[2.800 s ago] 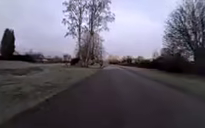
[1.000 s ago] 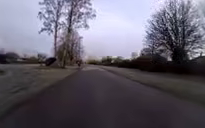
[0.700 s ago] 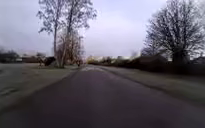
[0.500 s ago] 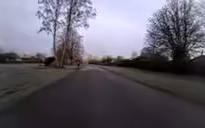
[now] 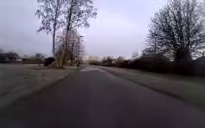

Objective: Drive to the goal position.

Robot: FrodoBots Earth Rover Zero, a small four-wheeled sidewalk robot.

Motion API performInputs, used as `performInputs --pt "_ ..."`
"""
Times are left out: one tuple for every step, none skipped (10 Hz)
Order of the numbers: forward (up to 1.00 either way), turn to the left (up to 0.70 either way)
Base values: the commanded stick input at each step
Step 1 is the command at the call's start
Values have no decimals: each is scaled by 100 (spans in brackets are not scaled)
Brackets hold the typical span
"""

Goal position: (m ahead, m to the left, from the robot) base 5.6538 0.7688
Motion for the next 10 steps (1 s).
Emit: performInputs --pt "85 0" --pt "85 0" --pt "85 0" --pt "85 0" --pt "85 0" --pt "85 0" --pt "85 0" --pt "85 0" --pt "85 0" --pt "85 0"
